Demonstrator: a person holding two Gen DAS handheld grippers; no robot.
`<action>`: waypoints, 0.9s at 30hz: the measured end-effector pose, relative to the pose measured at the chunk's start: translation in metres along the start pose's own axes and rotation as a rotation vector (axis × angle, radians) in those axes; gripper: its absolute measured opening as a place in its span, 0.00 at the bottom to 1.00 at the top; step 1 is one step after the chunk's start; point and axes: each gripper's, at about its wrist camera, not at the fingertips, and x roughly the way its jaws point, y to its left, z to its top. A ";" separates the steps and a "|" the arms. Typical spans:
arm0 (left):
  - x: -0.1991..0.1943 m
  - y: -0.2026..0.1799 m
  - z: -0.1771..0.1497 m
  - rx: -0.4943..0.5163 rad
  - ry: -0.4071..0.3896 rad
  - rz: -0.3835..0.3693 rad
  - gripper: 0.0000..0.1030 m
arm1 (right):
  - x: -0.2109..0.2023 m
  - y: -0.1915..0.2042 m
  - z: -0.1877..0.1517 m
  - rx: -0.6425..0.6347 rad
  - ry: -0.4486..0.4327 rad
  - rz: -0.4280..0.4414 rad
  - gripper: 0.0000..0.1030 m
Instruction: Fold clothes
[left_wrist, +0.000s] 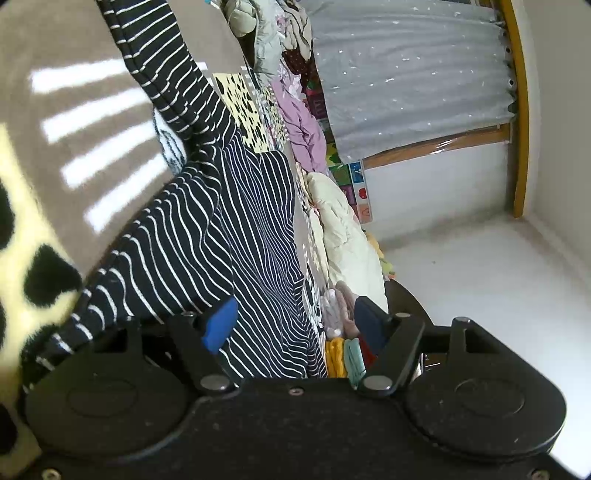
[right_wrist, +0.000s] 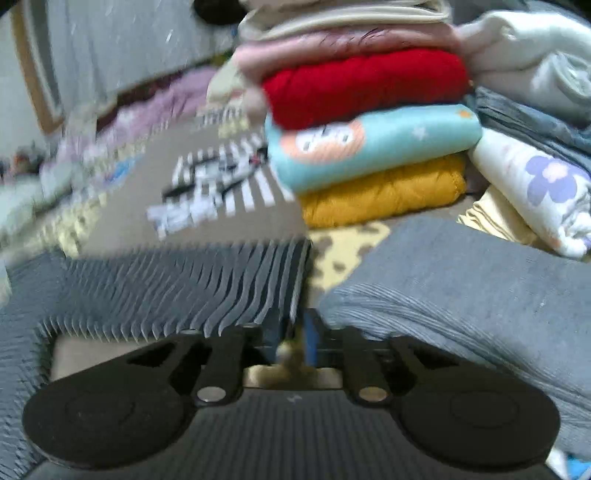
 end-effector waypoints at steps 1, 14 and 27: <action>-0.001 0.000 0.000 0.004 0.001 0.002 0.67 | 0.003 -0.001 0.004 0.033 -0.008 0.019 0.40; 0.007 -0.019 -0.013 0.066 0.006 0.000 0.68 | -0.016 0.100 -0.026 -0.527 -0.120 -0.097 0.37; -0.018 -0.033 -0.014 0.161 -0.159 0.112 0.68 | -0.018 0.189 -0.099 -0.372 0.100 0.400 0.43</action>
